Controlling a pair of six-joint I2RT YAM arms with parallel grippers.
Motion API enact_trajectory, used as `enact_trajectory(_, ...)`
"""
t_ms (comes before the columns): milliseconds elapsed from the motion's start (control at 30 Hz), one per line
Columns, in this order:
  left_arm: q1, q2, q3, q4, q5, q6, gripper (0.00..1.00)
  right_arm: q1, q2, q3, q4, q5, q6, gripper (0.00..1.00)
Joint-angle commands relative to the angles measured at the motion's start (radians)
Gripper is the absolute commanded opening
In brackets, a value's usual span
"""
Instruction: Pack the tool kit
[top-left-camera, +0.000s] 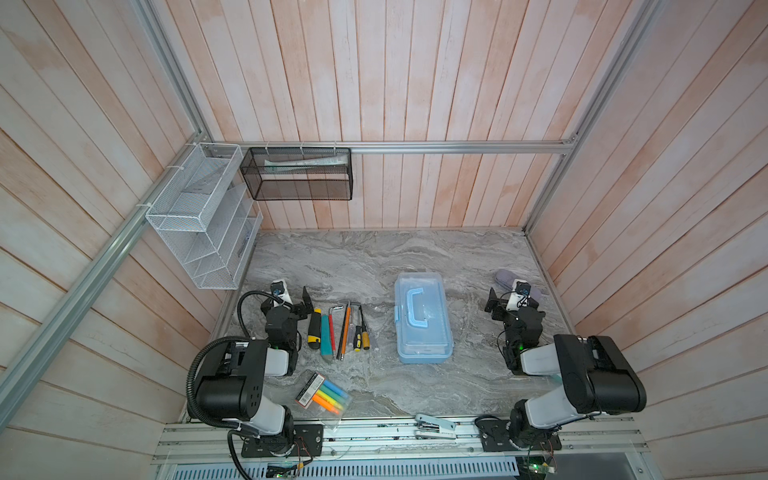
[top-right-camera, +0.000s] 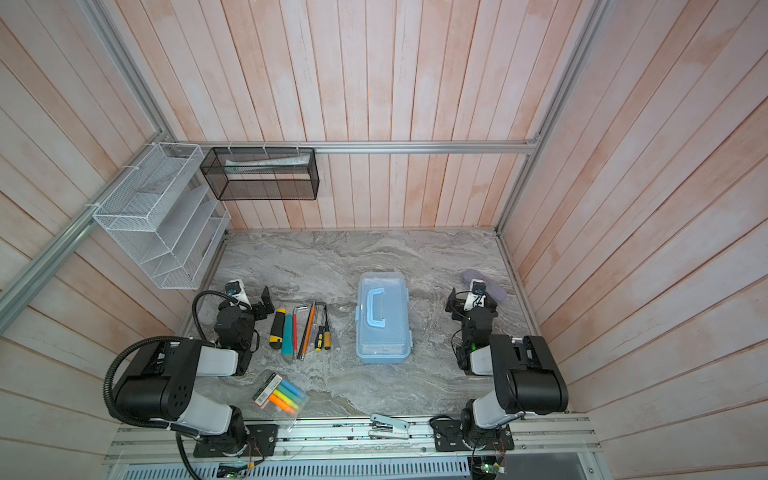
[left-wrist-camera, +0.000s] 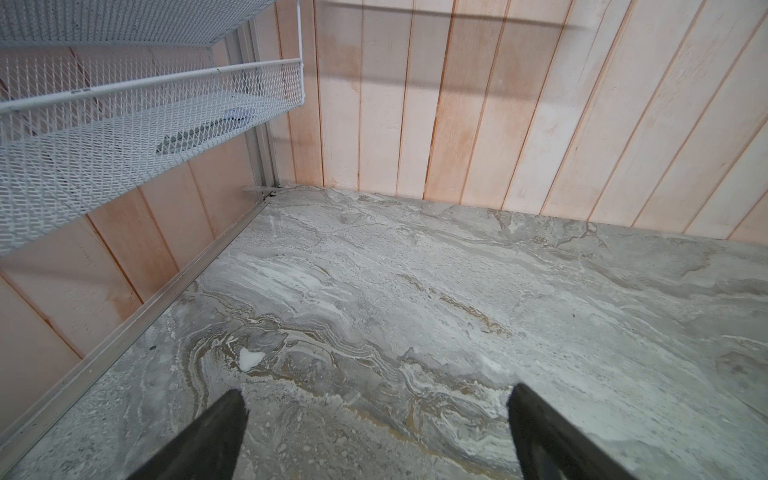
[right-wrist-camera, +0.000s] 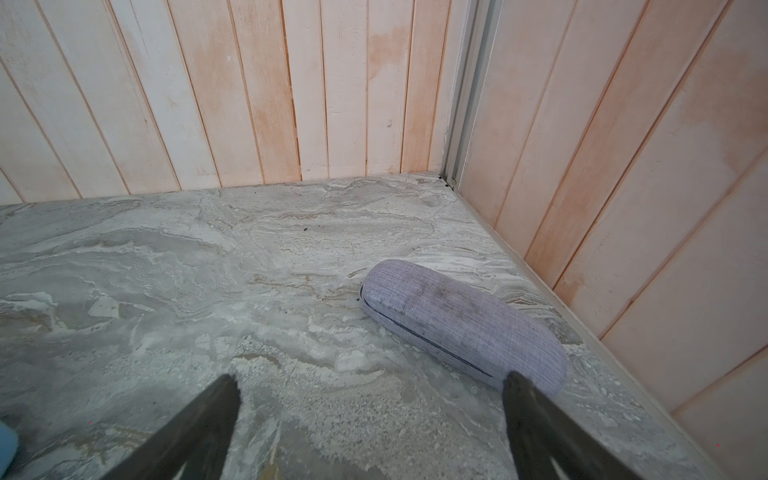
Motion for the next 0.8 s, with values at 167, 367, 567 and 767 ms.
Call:
enact_trajectory(167,-0.005,-0.029,0.018,-0.026,-0.046,0.0,1.0,-0.004,-0.007,0.018,-0.012,-0.019,-0.003,0.98)
enact_trajectory(367,-0.035,-0.103,0.139,-0.308,-0.135,0.021,1.0,0.023,-0.099,0.143,-0.305,0.159,0.032,0.98)
enact_trajectory(567,-0.037,-0.202,0.202,-0.446,-0.13,-0.059,1.0,0.093,-0.207,0.208,-0.494,0.298,0.12,0.98)
enact_trajectory(767,-0.042,-0.271,0.438,-0.936,-0.015,-0.211,1.0,0.248,-0.31,0.303,-0.734,0.382,0.176,0.98)
